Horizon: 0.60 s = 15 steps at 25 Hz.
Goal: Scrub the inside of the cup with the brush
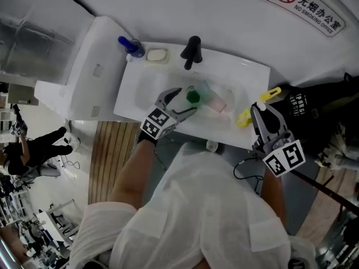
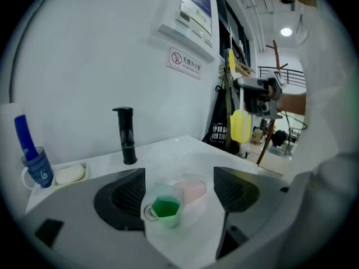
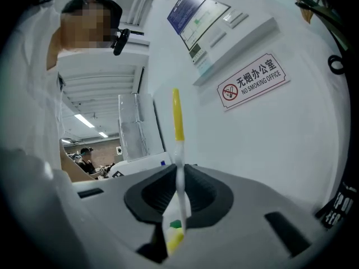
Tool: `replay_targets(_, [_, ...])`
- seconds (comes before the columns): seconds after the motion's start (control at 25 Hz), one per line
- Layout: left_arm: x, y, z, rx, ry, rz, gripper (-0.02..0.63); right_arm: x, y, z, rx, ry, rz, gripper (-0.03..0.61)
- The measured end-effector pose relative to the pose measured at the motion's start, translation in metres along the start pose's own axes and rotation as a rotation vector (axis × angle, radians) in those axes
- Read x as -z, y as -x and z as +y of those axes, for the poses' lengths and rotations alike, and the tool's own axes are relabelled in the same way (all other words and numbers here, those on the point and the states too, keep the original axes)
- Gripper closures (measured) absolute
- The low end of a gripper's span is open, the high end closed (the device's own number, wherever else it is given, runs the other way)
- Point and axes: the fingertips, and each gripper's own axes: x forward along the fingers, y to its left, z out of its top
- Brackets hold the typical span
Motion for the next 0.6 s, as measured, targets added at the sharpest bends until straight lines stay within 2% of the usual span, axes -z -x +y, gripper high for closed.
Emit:
replay_targets(0.16, [0.027,-0.023,0.003,0.043,-0.052,0.094,0.253,0.007,0.002,-0.003,0.000,-0.010,0.016,0.537])
replay_targets(0.44, [0.052,-0.053,0.017,0.074,-0.080,0.169,0.239,0.017,-0.003,-0.013,0.035,-0.032,0.054,0.537])
replay_targets(0.6, [0.073,-0.069,0.020,0.109,-0.131,0.230,0.235,0.020,-0.015,-0.010,0.043,-0.035,0.068,0.537])
